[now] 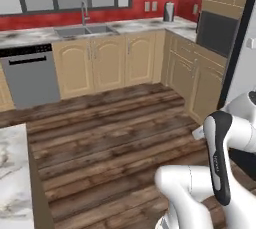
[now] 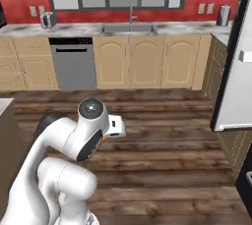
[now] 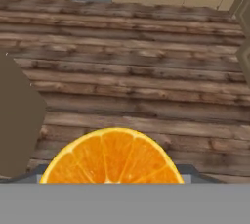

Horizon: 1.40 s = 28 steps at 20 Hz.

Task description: Pick up the mango and orange from the fridge and place one fruit on each plate on the dining counter.

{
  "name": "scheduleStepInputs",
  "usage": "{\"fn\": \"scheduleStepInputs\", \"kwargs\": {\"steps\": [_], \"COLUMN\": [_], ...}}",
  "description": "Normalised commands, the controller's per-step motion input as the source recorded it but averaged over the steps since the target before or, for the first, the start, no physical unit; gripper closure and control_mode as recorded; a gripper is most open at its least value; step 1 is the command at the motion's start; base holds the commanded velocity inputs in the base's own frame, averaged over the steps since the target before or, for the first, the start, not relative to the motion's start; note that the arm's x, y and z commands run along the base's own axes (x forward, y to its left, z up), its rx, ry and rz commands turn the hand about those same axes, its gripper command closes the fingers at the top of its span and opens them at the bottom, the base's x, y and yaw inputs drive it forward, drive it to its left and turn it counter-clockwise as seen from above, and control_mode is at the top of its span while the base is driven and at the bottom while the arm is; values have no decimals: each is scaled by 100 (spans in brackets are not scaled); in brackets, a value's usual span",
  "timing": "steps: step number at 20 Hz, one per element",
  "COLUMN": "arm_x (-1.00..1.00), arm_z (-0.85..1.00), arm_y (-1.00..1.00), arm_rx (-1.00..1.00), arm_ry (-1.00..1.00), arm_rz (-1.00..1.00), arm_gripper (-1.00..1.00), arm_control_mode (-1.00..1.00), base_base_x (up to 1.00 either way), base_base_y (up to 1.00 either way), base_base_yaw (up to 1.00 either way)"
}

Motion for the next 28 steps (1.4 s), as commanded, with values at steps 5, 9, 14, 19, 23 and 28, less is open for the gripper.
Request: {"fn": "scheduleStepInputs", "kwargs": {"steps": [5,9,14,19,23,28], "arm_x": [0,0,0,0,0,0], "arm_z": [0,0,0,0,0,0], "arm_y": [0,0,0,0,0,0], "arm_rx": [0,0,0,0,0,0], "arm_ry": [0,0,0,0,0,0], "arm_rz": [0,0,0,0,0,0], "arm_gripper": [100,100,100,100,100,100], "arm_control_mode": [100,100,100,100,100,100], "base_base_x": [-100,-99,-79,-31,-44,-58], "base_base_y": [12,41,79,100,94,60], "base_base_yaw": [14,1,0,-5,-6,-3]}}
